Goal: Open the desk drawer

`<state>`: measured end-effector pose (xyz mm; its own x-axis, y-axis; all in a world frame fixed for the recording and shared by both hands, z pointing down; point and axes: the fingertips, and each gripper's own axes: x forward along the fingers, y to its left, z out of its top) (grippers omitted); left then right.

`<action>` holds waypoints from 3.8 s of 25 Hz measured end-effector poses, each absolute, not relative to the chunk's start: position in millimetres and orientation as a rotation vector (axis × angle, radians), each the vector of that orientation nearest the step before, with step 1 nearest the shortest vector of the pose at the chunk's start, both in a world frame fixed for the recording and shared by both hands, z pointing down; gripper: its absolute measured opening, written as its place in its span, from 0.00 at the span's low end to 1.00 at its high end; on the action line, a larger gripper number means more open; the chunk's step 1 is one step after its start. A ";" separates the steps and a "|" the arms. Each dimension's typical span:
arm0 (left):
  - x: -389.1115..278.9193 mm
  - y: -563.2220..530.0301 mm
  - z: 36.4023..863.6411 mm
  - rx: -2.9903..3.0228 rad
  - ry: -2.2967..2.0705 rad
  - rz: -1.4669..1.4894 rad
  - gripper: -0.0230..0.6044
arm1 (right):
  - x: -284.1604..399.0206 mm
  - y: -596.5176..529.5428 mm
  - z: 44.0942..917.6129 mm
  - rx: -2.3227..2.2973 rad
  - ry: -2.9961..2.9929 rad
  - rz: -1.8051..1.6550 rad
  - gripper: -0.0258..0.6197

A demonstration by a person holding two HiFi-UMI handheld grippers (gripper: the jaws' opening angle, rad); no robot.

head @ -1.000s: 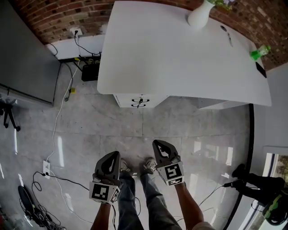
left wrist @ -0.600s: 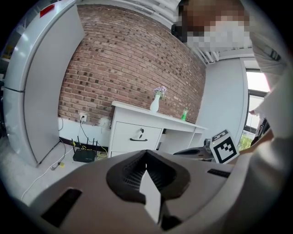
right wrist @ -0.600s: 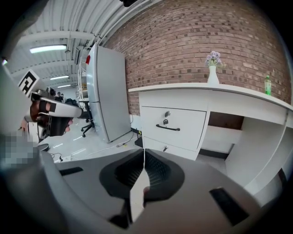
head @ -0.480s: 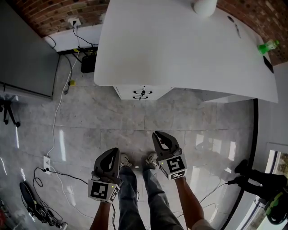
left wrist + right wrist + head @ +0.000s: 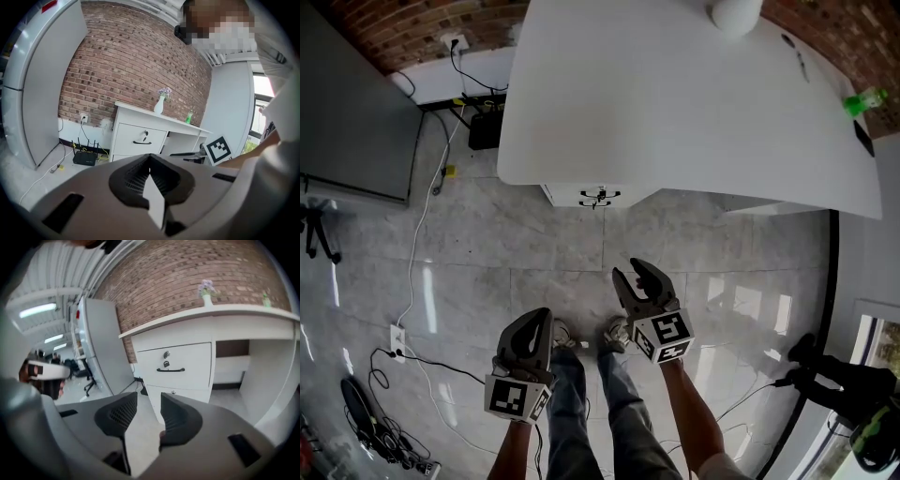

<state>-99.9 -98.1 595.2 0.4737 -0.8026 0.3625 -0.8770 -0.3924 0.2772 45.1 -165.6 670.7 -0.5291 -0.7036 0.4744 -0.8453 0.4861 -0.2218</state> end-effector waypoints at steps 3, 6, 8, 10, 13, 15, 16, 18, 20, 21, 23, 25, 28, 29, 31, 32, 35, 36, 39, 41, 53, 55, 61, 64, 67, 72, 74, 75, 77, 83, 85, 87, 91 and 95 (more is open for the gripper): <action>-101.9 -101.9 595.2 2.295 -1.402 0.232 0.06 | 54.1 -183.4 673.3 1.485 -2.447 0.981 0.28; -102.2 -105.6 593.2 2.297 -1.401 0.232 0.06 | 61.1 -202.1 677.8 1.659 -2.446 1.446 0.28; -101.4 -106.7 592.8 2.304 -1.402 0.244 0.06 | 70.3 -212.6 685.5 1.805 -2.362 1.852 0.27; -100.5 -106.5 593.2 2.307 -1.401 0.249 0.06 | 79.6 -218.7 698.1 1.932 -2.212 2.201 0.25; -101.7 -105.3 594.6 2.301 -1.401 0.244 0.06 | 82.7 -225.7 712.3 1.982 -2.112 2.486 0.25; -102.9 -103.9 596.5 2.297 -1.399 0.242 0.06 | 79.8 -229.8 716.1 1.962 -2.135 2.502 0.25; -103.4 -103.1 597.6 2.294 -1.399 0.242 0.06 | 77.5 -232.3 716.7 1.945 -2.152 2.494 0.25; -103.6 -102.6 598.6 2.284 -1.401 0.242 0.06 | 74.9 -240.4 717.8 1.924 -2.175 2.490 0.25; -102.4 -103.5 597.6 2.280 -1.399 0.238 0.06 | 75.7 -254.9 718.7 1.934 -2.183 2.520 0.25; -101.6 -103.4 596.8 2.280 -1.397 0.236 0.06 | 76.6 -263.6 719.3 1.948 -2.181 2.549 0.25; -100.6 -102.9 595.2 2.279 -1.395 0.230 0.06 | 76.3 -283.0 719.4 1.962 -2.185 2.588 0.25; -100.4 -103.8 593.2 2.277 -1.392 0.224 0.06 | 72.3 -302.3 717.3 1.953 -2.210 2.579 0.25; -101.1 -105.0 589.8 2.283 -1.385 0.226 0.06 | 64.7 -322.6 714.8 1.942 -2.230 2.576 0.25; -101.2 -104.9 589.4 2.284 -1.384 0.228 0.06 | 63.5 -327.1 715.8 1.945 -2.225 2.586 0.25; -101.6 -104.4 589.8 2.283 -1.383 0.235 0.06 | 62.2 -334.1 720.9 1.951 -2.206 2.606 0.25; -101.8 -103.9 590.2 2.281 -1.382 0.237 0.06 | 60.6 -336.8 721.9 1.951 -2.196 2.611 0.25; -102.4 -102.4 591.7 2.273 -1.376 0.240 0.06 | 58.9 -343.5 720.9 1.962 -2.177 2.617 0.25; -102.7 -102.0 592.6 2.271 -1.375 0.244 0.06 | 60.4 -345.5 721.3 1.972 -2.172 2.624 0.23; -104.9 -101.0 595.6 2.265 -1.378 0.248 0.06 | 66.3 -347.3 728.5 1.999 -2.149 2.610 0.13; -105.4 -100.2 596.5 2.263 -1.378 0.246 0.06 | 66.6 -346.7 729.2 1.996 -2.151 2.603 0.13; -107.4 -94.8 600.2 2.255 -1.375 0.259 0.06 | 65.4 -349.0 724.8 1.954 -2.231 2.575 0.09; -104.0 -93.0 601.1 2.256 -1.366 0.259 0.06 | 66.1 -348.7 725.0 1.969 -2.227 2.577 0.09; -101.0 -94.3 596.2 2.265 -1.366 0.249 0.06 | 63.7 -345.2 721.1 1.956 -2.214 2.592 0.09; -100.5 -94.9 594.7 2.267 -1.365 0.248 0.06 | 63.3 -339.9 720.4 1.958 -2.215 2.599 0.09; -101.2 -93.9 594.4 2.269 -1.367 0.247 0.06 | 63.9 -334.3 722.2 1.953 -2.211 2.600 0.09; -97.6 -92.1 592.7 2.270 -1.362 0.247 0.06 | 61.7 -317.9 720.2 1.933 -2.218 2.616 0.09; -95.1 -90.5 592.2 2.274 -1.356 0.246 0.06 | 61.1 -310.3 720.2 1.927 -2.217 2.618 0.09; -93.9 -89.0 591.9 2.276 -1.355 0.246 0.06 | 61.1 -305.7 720.8 1.924 -2.217 2.617 0.09; -92.0 -85.8 590.9 2.281 -1.352 0.242 0.06 | 61.2 -296.3 721.5 1.918 -2.218 2.613 0.09; -86.3 -76.2 587.3 2.295 -1.350 0.237 0.06 | 62.3 -267.9 722.1 1.917 -2.206 2.624 0.09; -84.0 -72.6 586.2 2.301 -1.348 0.234 0.06 | 63.1 -258.8 722.0 1.916 -2.207 2.626 0.09; -82.4 -69.0 585.7 2.305 -1.346 0.232 0.06 | 63.6 -250.2 722.3 1.911 -2.209 2.623 0.09; -82.3 -60.8 585.4 2.299 -1.347 0.232 0.06 | 66.4 -231.7 723.1 1.904 -2.208 2.611 0.09; -83.3 -58.9 585.2 2.295 -1.351 0.232 0.06 | 67.6 -221.5 723.2 1.911 -2.202 2.605 0.09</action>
